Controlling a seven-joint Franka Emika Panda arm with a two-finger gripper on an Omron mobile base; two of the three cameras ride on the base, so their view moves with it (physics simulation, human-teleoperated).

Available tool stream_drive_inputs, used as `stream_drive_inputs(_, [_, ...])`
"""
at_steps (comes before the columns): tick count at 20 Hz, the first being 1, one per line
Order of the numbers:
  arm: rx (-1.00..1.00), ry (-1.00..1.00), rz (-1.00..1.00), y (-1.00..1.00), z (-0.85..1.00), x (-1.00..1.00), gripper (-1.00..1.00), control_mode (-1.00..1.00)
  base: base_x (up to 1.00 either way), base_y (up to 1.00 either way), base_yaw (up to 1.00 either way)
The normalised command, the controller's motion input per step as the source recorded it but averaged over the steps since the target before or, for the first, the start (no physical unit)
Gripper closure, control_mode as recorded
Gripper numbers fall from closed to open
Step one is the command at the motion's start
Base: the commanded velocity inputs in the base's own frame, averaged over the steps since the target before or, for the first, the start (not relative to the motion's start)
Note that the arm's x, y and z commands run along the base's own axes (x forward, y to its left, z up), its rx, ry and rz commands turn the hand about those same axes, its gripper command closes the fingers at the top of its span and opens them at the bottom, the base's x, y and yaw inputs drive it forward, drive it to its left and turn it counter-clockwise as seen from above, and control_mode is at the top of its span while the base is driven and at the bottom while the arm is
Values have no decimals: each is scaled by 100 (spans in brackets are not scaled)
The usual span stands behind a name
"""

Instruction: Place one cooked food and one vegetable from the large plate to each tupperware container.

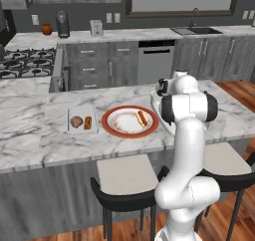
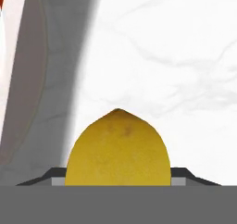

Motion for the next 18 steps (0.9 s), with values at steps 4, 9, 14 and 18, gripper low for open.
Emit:
stream_drive_inputs(4, [0,0,3,0,-49,9,100,-100,0,0,0])
stream_drive_inputs(9, [0,0,2,0,-55,6,100,-100,0,0,0])
stream_drive_inputs(14, [0,0,0,3,-53,0,-100,-100,0,0,0])
stream_drive_inputs(18, [0,-6,0,2,-5,-11,-100,-100,0,0,0])
